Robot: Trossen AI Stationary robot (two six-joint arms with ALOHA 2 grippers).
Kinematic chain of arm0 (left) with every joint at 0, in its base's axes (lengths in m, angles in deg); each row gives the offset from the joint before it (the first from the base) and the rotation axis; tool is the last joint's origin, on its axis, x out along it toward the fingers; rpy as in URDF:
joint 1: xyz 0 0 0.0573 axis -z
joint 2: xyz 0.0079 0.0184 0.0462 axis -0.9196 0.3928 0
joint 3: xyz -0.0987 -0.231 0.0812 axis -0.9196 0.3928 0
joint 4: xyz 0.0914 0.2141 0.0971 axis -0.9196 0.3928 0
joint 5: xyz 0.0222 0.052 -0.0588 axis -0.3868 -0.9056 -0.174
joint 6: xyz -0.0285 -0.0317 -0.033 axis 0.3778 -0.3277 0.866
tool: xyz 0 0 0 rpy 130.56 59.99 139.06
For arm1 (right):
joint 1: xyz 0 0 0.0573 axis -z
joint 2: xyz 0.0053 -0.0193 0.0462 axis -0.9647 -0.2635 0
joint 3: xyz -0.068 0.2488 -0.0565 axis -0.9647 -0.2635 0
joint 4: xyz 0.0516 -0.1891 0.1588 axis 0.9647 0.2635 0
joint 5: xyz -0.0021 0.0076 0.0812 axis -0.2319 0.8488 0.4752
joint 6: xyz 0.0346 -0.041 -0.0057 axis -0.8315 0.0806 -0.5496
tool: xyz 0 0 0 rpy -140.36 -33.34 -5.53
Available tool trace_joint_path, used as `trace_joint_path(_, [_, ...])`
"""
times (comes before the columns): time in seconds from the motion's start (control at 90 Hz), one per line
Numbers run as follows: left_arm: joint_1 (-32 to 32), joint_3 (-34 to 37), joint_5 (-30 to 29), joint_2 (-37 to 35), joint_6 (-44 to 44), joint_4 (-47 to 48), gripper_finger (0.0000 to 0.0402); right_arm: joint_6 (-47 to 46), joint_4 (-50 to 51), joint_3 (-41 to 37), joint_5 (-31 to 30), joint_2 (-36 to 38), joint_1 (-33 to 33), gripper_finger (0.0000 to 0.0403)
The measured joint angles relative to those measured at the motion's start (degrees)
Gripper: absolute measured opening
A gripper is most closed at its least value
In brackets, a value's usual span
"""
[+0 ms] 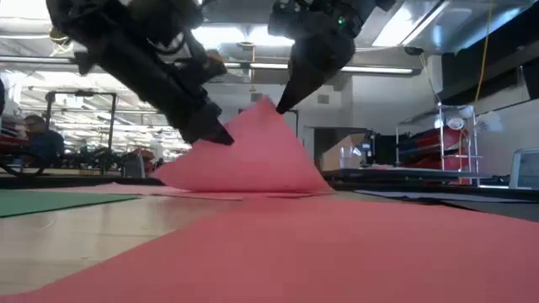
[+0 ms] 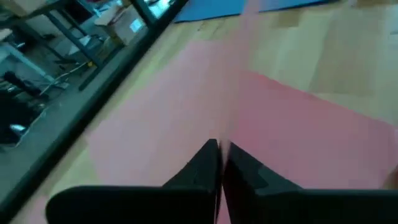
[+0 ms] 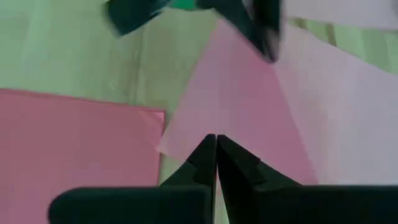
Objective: Organize paper
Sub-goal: Stack the pink paper on top of the pink paper
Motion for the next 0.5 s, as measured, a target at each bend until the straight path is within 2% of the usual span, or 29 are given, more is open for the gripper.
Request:
trace_joint_path(0.244, [1.1, 0.0, -5.9, -13.1, 2.9, 16.1, 0.0000, -2.7, 2.7, 0.0, 0.1, 2.7, -0.5, 0.0000])
trace_joint_path(0.356, [2.9, 0.0, -9.3, -18.2, 8.2, 25.9, 0.0000, -3.7, 4.2, -0.4, 1.5, 2.7, -0.5, 0.0000])
trace_joint_path(0.5, [5.9, 0.0, -11.8, -22.3, 16.8, 37.1, 0.0000, -4.1, 0.1, -3.1, 1.0, 1.2, -0.4, 0.0000])
